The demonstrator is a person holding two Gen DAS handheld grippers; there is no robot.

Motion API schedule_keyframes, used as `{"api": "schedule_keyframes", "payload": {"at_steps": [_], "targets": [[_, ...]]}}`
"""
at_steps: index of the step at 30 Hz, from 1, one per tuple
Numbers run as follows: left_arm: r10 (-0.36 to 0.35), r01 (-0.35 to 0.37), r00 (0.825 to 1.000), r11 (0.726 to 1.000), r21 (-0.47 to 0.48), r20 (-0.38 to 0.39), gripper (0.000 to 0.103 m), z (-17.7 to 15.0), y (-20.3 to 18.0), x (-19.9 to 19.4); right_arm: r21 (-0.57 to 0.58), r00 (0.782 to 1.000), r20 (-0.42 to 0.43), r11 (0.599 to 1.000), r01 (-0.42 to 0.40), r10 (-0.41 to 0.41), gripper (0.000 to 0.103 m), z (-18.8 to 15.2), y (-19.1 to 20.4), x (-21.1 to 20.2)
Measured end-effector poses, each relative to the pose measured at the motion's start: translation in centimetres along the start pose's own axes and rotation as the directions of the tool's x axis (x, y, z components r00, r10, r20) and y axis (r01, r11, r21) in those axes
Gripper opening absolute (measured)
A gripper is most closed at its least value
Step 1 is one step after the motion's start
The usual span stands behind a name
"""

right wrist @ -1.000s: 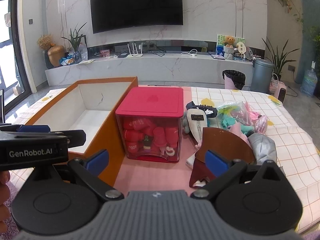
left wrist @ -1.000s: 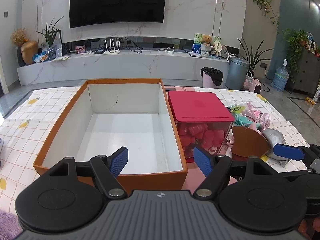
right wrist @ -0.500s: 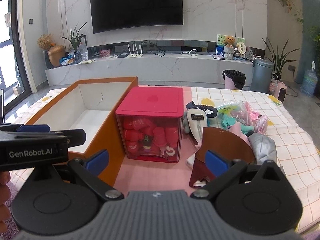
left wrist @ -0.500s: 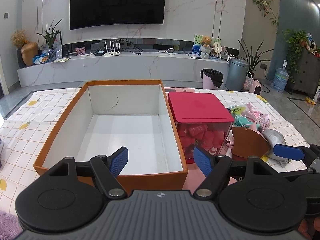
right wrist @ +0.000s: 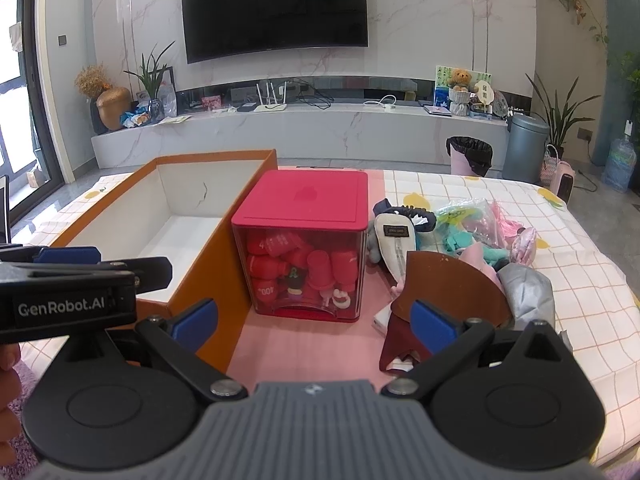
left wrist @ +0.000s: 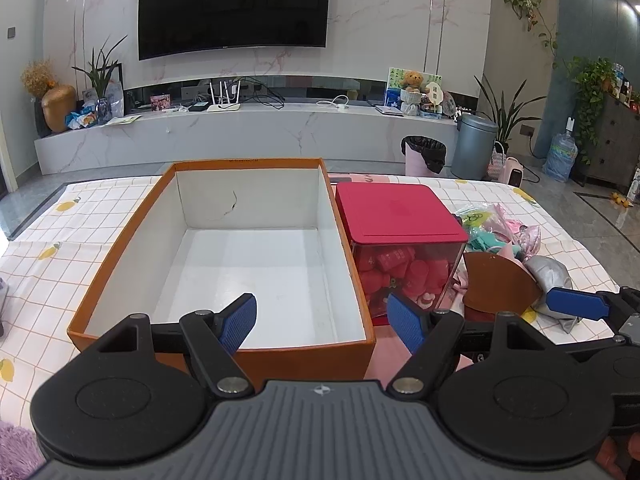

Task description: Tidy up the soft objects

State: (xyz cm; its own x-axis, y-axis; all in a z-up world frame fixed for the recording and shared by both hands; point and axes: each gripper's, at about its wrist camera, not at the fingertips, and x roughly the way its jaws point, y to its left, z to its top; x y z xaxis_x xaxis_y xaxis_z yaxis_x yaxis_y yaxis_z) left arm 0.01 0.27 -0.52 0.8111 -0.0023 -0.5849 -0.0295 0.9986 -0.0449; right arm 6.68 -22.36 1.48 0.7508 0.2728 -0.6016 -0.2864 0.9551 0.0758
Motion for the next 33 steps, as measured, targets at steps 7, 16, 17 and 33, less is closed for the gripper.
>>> {"api": "schedule_keyframes", "payload": {"at_steps": [7,16,17,33], "targets": [[-0.006,0.006,1.0,1.0,0.002,-0.002,0.087,-0.1,0.0,0.0,-0.005,1.0,-0.002,1.0,0.003,-0.003,0.1,0.0,0.1,0.1],[-0.004,0.004,1.0,1.0,0.01,-0.002,0.087,-0.1,-0.2,0.1,-0.003,1.0,-0.01,1.0,0.002,-0.002,0.1,0.1,0.0,0.2],[-0.004,0.004,1.0,1.0,0.01,-0.003,0.087,-0.1,-0.2,0.1,-0.003,1.0,-0.01,1.0,0.003,-0.003,0.1,0.0,0.0,0.3],[-0.016,0.016,1.0,1.0,0.003,-0.012,0.087,0.9,-0.8,0.6,0.02,0.999,-0.006,0.999,0.043,-0.043,0.1,0.8,-0.7,0.2]]}}
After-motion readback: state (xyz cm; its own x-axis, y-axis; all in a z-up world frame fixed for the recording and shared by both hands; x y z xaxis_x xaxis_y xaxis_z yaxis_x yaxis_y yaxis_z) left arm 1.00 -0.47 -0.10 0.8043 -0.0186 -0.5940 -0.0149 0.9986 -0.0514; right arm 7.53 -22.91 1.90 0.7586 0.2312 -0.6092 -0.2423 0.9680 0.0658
